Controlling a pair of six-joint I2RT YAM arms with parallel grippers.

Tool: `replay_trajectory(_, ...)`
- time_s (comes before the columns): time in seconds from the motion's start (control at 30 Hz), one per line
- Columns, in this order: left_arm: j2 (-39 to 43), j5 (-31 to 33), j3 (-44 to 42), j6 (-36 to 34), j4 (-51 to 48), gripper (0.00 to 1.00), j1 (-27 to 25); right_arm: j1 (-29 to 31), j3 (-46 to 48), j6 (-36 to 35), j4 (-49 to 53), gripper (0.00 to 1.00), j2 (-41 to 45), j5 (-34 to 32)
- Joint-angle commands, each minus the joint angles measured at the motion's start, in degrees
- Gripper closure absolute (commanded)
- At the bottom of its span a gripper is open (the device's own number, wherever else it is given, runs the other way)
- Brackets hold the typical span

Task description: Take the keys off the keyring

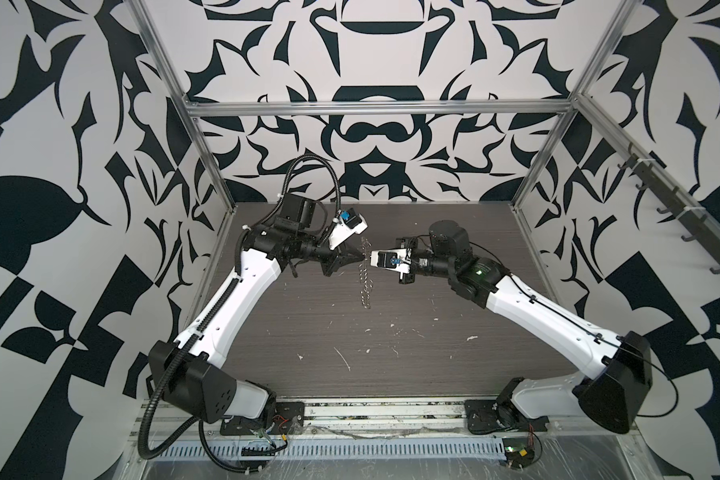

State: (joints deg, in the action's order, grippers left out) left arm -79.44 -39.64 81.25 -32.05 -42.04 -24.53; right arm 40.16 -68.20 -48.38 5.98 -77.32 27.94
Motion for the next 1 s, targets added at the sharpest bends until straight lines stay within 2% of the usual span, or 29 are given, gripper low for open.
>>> replay_trajectory(0.0,3.8,3.9,-5.3,-4.1,13.9,1.0,-0.3,1.7,-3.1,4.2,-1.7,1.0,0.9,13.6)
replay_trajectory(0.07,5.3,4.2,-7.6,-4.5,17.7,1.0,-0.3,0.8,-2.8,6.1,-2.3,1.0,1.1,15.1)
replay_trajectory(0.13,5.4,4.5,-7.6,-4.1,18.3,1.0,-0.4,0.8,-2.8,4.3,-0.5,1.0,1.1,13.8)
replay_trajectory(0.17,5.0,3.7,-6.7,-1.8,18.2,1.0,-0.4,0.9,-2.5,3.6,-0.5,1.0,1.1,13.7)
replay_trajectory(0.23,3.4,0.4,-3.4,3.0,16.3,1.0,-0.3,1.3,-1.6,1.2,-0.8,1.0,1.4,12.3)
replay_trajectory(0.3,1.2,-4.8,0.6,4.5,11.5,1.0,-0.3,2.0,-0.7,-0.9,-1.5,1.0,1.9,10.3)
replay_trajectory(0.43,0.2,-3.8,2.4,3.6,8.7,1.0,-0.4,3.4,-0.4,-4.9,-0.9,1.0,2.2,6.6)
replay_trajectory(0.53,3.5,-1.7,-2.9,-1.6,14.2,1.0,-0.4,3.6,0.7,-5.4,-2.3,1.0,2.9,4.9)
replay_trajectory(0.6,8.1,0.5,-9.9,-1.4,25.4,1.0,-0.8,3.7,1.6,-6.4,-3.0,1.0,3.4,3.3)
replay_trajectory(0.7,11.0,0.5,-14.5,-5.0,32.5,1.0,-1.3,4.6,2.7,-8.8,-3.5,1.0,4.1,0.5)
replay_trajectory(0.97,11.0,2.0,-15.6,-4.8,37.9,1.0,-2.7,6.6,6.1,-12.8,-7.6,1.0,5.9,-2.7)
